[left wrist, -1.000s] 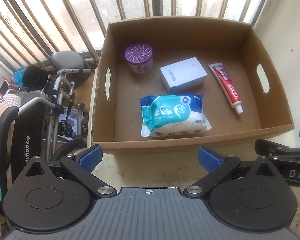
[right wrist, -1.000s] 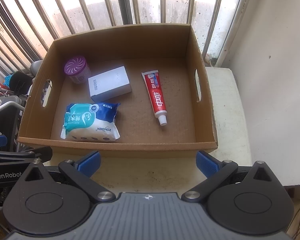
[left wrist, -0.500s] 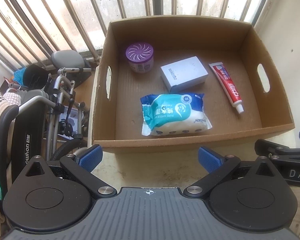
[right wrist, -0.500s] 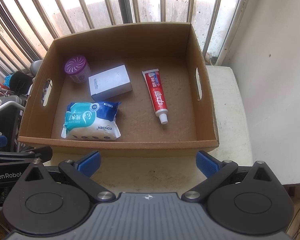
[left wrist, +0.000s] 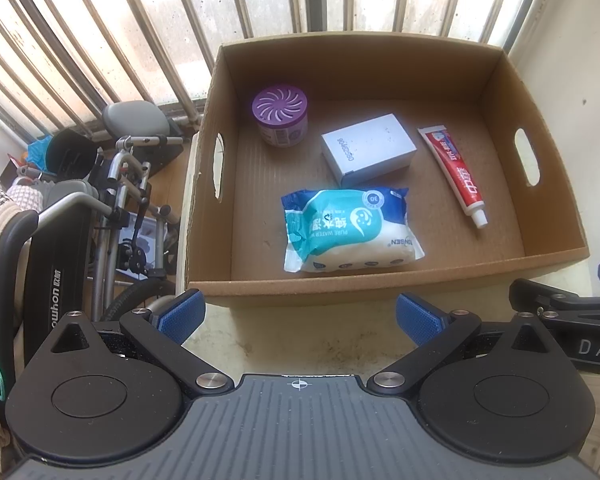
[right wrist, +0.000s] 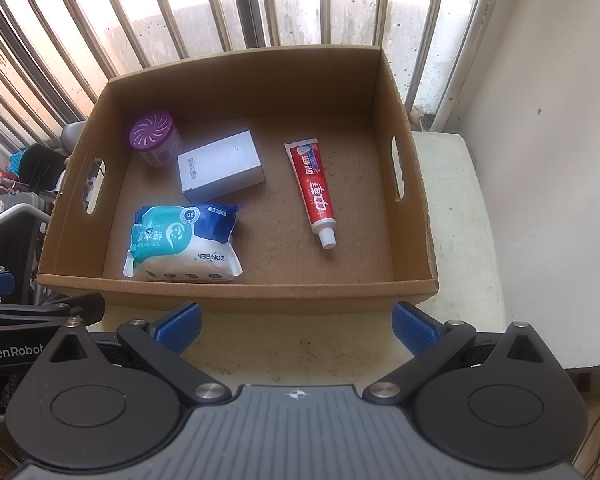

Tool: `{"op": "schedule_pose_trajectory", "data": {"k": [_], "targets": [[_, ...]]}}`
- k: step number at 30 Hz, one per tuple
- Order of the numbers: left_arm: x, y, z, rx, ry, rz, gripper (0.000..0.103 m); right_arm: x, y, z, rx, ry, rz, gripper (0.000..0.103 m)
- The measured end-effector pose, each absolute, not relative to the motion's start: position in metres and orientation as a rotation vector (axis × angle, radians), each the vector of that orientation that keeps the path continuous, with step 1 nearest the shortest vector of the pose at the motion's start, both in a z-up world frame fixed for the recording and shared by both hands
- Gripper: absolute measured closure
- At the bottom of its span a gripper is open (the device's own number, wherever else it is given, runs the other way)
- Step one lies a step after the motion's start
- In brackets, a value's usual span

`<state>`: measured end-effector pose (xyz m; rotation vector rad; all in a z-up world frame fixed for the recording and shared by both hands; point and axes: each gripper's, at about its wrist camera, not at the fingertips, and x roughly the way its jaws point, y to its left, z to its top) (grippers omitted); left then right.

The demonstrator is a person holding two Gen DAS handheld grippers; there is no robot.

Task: Organize objects

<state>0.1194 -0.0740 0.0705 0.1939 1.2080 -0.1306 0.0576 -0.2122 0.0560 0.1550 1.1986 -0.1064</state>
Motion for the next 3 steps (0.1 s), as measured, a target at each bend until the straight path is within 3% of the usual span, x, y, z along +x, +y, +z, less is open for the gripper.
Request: {"op": "schedule_pose_trajectory", "data": {"k": [3], "targets": [[0.1195, -0.074, 0.0704, 0.193, 1.21, -0.129, 0.001, 0.0575, -0.2128, 0.056, 0.159, 1.201, -0.108, 0.0]]}}
